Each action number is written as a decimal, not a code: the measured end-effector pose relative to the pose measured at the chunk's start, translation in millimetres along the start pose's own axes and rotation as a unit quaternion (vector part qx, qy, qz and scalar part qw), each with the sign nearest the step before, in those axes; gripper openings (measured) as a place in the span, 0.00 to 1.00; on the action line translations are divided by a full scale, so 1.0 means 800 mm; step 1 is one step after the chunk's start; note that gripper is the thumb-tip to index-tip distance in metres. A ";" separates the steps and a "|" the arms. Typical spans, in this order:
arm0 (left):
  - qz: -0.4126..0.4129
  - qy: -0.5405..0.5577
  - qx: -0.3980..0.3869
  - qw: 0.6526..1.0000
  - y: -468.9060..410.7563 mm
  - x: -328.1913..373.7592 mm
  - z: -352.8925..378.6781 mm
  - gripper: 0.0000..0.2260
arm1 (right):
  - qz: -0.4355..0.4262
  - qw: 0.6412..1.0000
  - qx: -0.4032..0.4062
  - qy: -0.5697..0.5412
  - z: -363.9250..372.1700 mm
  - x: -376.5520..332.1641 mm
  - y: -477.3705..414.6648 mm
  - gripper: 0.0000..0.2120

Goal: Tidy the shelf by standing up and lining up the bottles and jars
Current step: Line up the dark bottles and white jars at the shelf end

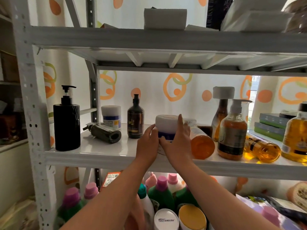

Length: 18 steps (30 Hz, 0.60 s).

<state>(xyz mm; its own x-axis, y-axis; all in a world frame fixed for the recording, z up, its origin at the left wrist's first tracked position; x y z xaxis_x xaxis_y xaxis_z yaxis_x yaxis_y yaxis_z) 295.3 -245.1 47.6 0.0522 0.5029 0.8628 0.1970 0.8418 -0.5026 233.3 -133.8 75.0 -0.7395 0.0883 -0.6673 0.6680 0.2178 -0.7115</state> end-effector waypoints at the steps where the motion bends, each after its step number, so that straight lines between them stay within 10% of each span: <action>1: -0.004 0.005 -0.001 1.000 0.001 0.002 -0.004 0.13 | -0.018 1.000 0.020 -0.003 -0.003 -0.010 0.000 0.39; 8: 0.060 -0.062 0.081 0.993 -0.034 0.002 -0.068 0.12 | -0.159 0.982 0.079 -0.062 0.017 -0.089 0.027 0.21; 18: -0.020 0.004 0.137 0.990 -0.077 -0.021 -0.148 0.14 | 0.046 0.991 -0.079 -0.100 0.143 -0.057 0.018 0.23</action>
<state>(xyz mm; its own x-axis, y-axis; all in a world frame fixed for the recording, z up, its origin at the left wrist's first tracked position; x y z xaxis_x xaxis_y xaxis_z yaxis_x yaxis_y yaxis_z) 398.2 -328.6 70.2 0.0587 0.4675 0.8821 -0.0746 0.8832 -0.4631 285.9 -245.5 69.7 -0.6343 -0.0756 -0.7694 0.6990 0.3689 -0.6126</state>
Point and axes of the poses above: each hand's wrist, its own y-axis away from the middle knuckle, its own z-axis out of the palm, x = y × z, the point moved 10 cm from there along -y, towards the middle knuckle, and after that the axes turned 15 degrees about x, right-handed, at the moved point
